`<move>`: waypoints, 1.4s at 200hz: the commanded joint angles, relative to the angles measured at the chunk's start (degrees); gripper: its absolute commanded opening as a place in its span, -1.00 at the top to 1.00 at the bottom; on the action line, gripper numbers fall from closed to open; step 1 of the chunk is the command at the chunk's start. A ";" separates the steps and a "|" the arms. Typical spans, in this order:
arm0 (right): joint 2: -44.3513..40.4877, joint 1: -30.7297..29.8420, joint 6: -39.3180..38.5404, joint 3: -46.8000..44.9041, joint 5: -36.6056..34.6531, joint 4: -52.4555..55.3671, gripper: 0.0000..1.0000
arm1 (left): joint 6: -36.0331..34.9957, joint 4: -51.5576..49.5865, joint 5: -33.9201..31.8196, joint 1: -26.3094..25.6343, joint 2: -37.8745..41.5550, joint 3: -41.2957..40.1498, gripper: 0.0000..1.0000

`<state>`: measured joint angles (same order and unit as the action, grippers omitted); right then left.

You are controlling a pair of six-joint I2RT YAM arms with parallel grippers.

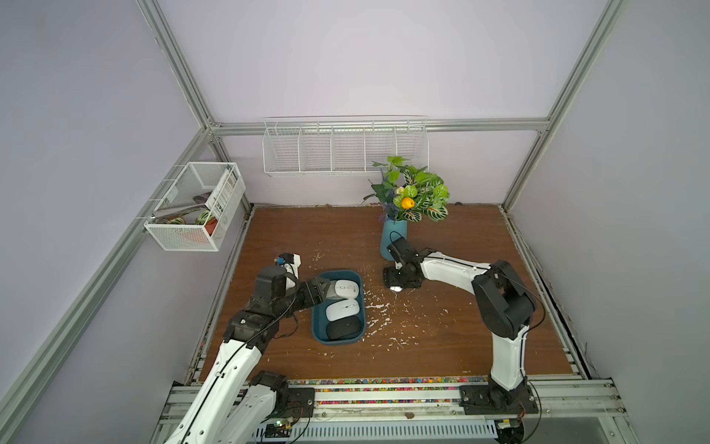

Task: Put the mouse in the storage box
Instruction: Pick up the mouse from the center of the board.

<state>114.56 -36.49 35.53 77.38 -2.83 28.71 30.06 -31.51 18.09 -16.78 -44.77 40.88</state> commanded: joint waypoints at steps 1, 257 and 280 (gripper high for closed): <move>4.46 -1.21 5.49 -0.23 -6.72 7.62 -0.69 | -0.97 0.91 0.60 0.03 0.15 -0.63 -0.49; -14.97 -10.41 -6.85 -8.92 -15.63 1.74 0.28 | -0.35 4.60 10.40 -0.54 0.56 -1.63 -0.49; -23.80 -14.78 -18.69 -17.04 -14.56 -7.57 0.27 | 0.62 7.26 18.96 -0.51 0.07 -1.86 -0.47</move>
<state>99.00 -47.68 31.57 66.37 -16.99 30.83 30.33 -28.27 27.22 -16.95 -44.93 39.83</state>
